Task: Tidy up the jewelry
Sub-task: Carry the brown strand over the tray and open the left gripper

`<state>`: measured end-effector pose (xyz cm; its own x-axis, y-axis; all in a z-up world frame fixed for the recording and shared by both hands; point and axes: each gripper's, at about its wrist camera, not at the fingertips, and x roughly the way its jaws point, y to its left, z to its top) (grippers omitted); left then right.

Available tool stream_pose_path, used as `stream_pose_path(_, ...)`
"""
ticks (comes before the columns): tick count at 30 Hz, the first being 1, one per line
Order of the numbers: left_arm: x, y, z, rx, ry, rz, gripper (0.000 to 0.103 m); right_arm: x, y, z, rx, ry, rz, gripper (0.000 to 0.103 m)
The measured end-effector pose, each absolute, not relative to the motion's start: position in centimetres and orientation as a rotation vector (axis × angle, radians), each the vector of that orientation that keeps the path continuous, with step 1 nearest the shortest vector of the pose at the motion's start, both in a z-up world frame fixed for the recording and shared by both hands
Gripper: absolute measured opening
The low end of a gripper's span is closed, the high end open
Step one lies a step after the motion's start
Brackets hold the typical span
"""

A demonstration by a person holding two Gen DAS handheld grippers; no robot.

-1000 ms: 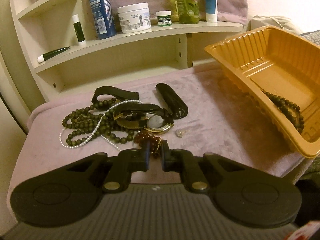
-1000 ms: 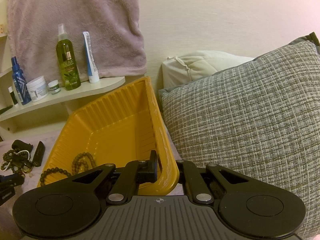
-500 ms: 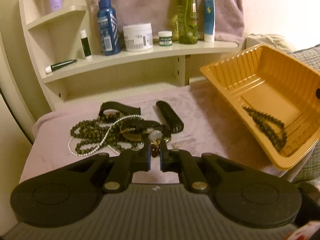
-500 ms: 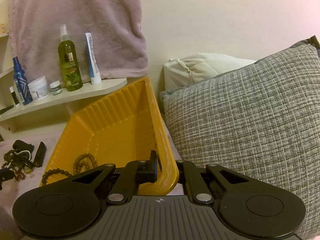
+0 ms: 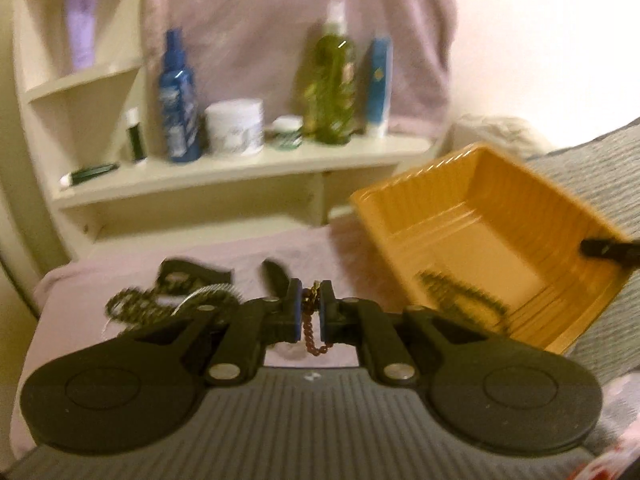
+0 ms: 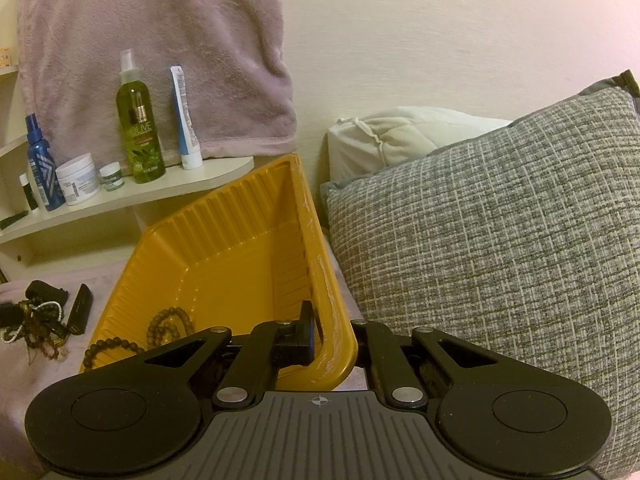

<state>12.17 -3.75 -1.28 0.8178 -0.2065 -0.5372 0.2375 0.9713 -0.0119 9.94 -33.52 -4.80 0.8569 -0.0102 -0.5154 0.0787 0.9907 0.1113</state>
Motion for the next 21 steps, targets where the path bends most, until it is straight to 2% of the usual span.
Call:
stream_pose_path(10, 11.8, -8.8, 2.1, 0.029, 0.499, -0.424, 0.007, 9.8, -33.5, -4.7, 0.138, 0.538, -0.047, 0.006)
stream_pose_path(21, 10.7, -12.6, -1.1, 0.087, 0.577, -0.535, 0.007, 9.6, -33.4, -4.7, 0.143, 0.538, -0.05, 0.006)
